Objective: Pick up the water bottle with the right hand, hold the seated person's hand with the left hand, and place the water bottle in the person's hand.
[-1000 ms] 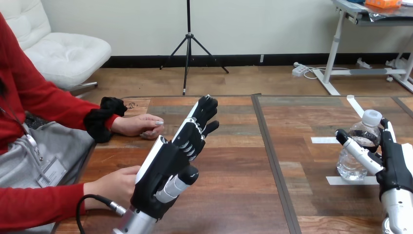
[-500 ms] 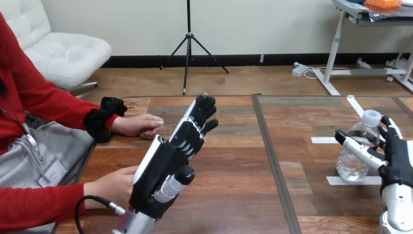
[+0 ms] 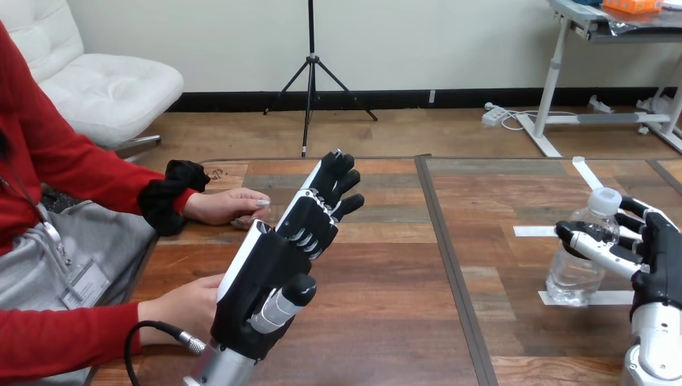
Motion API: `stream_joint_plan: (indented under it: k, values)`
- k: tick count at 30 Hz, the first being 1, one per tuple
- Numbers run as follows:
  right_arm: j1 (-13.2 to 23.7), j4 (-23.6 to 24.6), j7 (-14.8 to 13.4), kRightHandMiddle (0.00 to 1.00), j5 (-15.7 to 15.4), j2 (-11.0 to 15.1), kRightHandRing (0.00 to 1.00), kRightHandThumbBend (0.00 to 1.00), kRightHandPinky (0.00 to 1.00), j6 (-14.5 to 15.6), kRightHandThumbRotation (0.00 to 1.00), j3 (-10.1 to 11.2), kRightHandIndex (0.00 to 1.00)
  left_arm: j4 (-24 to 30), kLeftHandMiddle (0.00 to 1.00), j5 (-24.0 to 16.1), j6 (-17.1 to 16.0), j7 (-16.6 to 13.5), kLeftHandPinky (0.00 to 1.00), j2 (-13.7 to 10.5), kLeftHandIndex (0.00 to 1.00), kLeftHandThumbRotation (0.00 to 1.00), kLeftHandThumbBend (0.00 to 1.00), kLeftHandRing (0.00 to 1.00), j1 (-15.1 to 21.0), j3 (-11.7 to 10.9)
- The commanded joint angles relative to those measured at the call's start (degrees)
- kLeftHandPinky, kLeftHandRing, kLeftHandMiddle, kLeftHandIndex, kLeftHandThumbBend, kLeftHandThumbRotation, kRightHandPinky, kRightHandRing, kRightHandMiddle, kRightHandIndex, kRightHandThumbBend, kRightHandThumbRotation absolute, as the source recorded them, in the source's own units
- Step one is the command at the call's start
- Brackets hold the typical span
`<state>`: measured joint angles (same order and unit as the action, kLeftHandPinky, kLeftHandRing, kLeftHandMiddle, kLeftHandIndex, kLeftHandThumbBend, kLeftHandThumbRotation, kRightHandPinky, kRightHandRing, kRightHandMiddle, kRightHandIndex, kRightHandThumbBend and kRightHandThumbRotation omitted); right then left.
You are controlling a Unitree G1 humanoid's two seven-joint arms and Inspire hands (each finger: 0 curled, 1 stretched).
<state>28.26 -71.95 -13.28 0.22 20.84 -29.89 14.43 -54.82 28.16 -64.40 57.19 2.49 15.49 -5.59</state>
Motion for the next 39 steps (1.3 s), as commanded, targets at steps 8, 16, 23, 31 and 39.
stream_joint_plan:
  k: [8,16,23,31,39]
  values:
    - [4.21,0.00,-1.56,0.63,1.53,-1.60,0.41,0.90,0.29,-0.20,0.00,1.37,0.62,3.73,0.99,3.53,1.69,2.56,0.91,1.50,0.97,0.79,1.00,0.96,1.32,-1.38]
    - [3.59,0.14,-1.79,0.60,2.11,-1.87,0.38,0.89,0.27,-0.76,0.00,1.55,0.59,4.38,0.99,5.31,2.30,4.42,0.91,2.00,0.96,0.79,1.00,0.96,1.58,-1.85]
    - [3.12,0.34,-1.70,0.60,2.99,-2.30,0.38,0.88,0.27,-1.31,0.00,2.24,0.57,4.76,0.99,6.55,3.15,6.03,0.90,2.53,0.96,0.78,1.00,0.96,1.79,-2.48]
    - [2.60,0.77,-1.22,0.59,3.68,-2.72,0.39,0.88,0.28,-2.26,0.00,2.78,0.56,4.86,0.99,6.73,3.74,7.03,0.90,2.72,0.95,0.78,1.00,0.97,2.13,-3.09]
    - [1.97,2.16,-1.23,0.60,4.12,-3.43,0.38,0.88,0.27,-4.03,0.00,2.91,0.56,4.60,0.99,7.08,3.98,7.68,0.90,3.00,0.95,0.78,1.00,0.97,2.50,-3.57]
